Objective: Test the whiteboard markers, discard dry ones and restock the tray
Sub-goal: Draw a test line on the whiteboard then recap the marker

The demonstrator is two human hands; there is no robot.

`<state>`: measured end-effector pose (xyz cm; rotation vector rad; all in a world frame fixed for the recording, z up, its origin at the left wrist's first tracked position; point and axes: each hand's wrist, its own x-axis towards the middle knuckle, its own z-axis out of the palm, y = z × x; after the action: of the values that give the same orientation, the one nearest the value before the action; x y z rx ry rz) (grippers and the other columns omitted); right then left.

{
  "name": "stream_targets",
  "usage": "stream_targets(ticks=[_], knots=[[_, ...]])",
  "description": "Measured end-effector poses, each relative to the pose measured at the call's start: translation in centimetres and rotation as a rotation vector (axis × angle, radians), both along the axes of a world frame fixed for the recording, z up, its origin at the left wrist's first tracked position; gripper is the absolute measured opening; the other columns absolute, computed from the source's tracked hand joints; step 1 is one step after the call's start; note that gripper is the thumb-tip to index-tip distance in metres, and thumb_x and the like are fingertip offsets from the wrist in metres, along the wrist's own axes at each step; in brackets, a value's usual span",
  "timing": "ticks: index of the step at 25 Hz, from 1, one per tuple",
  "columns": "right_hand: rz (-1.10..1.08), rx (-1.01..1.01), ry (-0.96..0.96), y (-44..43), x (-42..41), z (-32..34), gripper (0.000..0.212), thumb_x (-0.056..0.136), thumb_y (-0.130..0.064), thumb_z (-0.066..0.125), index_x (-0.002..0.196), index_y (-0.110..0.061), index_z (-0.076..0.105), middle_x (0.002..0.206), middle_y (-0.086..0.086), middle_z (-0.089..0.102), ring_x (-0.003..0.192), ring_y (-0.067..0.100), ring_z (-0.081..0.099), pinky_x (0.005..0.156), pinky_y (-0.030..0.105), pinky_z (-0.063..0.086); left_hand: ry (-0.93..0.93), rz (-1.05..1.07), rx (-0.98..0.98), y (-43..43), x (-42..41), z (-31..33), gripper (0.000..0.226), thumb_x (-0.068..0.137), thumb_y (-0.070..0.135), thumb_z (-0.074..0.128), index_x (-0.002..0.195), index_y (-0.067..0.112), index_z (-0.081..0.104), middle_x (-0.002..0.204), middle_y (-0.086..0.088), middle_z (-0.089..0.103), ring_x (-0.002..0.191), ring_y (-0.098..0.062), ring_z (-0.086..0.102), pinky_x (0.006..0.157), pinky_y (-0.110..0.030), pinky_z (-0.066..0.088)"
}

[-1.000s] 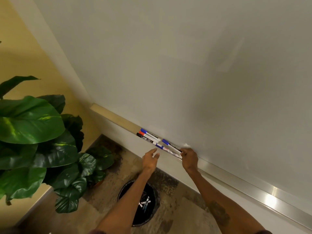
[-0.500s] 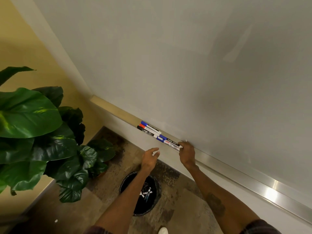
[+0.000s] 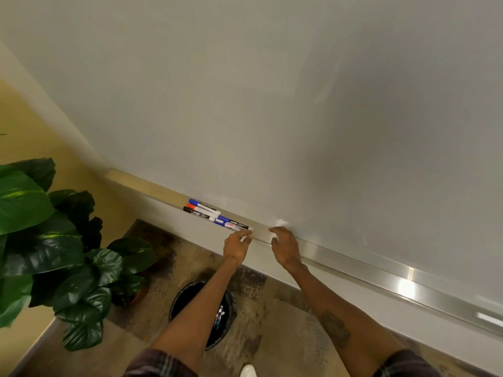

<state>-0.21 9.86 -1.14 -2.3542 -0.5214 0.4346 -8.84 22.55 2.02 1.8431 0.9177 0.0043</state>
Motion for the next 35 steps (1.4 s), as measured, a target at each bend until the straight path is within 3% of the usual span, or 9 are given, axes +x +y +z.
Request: stream_targets(ticks=[12,17,30,33,35], knots=[[-0.101,-0.084,-0.121,-20.1,2.3,3.9,0.035,0.095,-0.009,0.053,0.129,-0.011,0.062,0.136,0.007,0.058,0.128,0.027,0.047,0.109,0.035,0.037,-0.037,-0.324,-0.031,-17.3,5.2,2.6,0.036,0.099,0.018,0.056,0.134,0.011,0.06,0.143,-0.008,0.055,0.132,-0.023,0.051,0.115,-0.032,0.036],[-0.205,-0.103,-0.136,-28.7,2.8,4.6,0.036,0.096,-0.01,0.051,0.131,-0.011,0.06,0.137,0.007,0.057,0.129,0.027,0.045,0.109,0.035,0.037,-0.041,-0.411,-0.027,-24.9,7.2,3.2,0.037,0.098,0.015,0.056,0.134,0.008,0.06,0.141,-0.008,0.057,0.128,-0.022,0.054,0.109,-0.028,0.038],[-0.551,-0.059,-0.067,-49.3,4.0,3.8,0.036,0.1,-0.014,0.05,0.135,-0.01,0.055,0.141,0.01,0.052,0.133,0.027,0.042,0.11,0.036,0.035,-0.006,-0.63,-0.087,-43.9,11.7,2.8,0.039,0.099,0.02,0.057,0.136,0.007,0.057,0.141,-0.007,0.057,0.13,-0.021,0.053,0.111,-0.028,0.038],[-0.668,-0.02,-0.032,-53.5,4.3,2.9,0.034,0.098,-0.014,0.052,0.132,-0.009,0.058,0.137,0.011,0.055,0.13,0.03,0.045,0.107,0.039,0.038,0.004,-0.665,-0.089,-47.4,12.5,2.1,0.037,0.099,0.019,0.057,0.134,0.006,0.059,0.133,-0.004,0.061,0.125,-0.019,0.056,0.104,-0.023,0.039],[-0.755,0.022,-0.005,-56.1,4.6,2.2,0.034,0.096,-0.014,0.054,0.129,-0.007,0.06,0.131,0.013,0.059,0.123,0.031,0.052,0.104,0.041,0.043,0.015,-0.683,-0.11,-49.5,12.9,1.7,0.028,0.098,0.017,0.057,0.124,0.009,0.066,0.115,0.001,0.063,0.11,-0.013,0.057,0.09,-0.018,0.038]])
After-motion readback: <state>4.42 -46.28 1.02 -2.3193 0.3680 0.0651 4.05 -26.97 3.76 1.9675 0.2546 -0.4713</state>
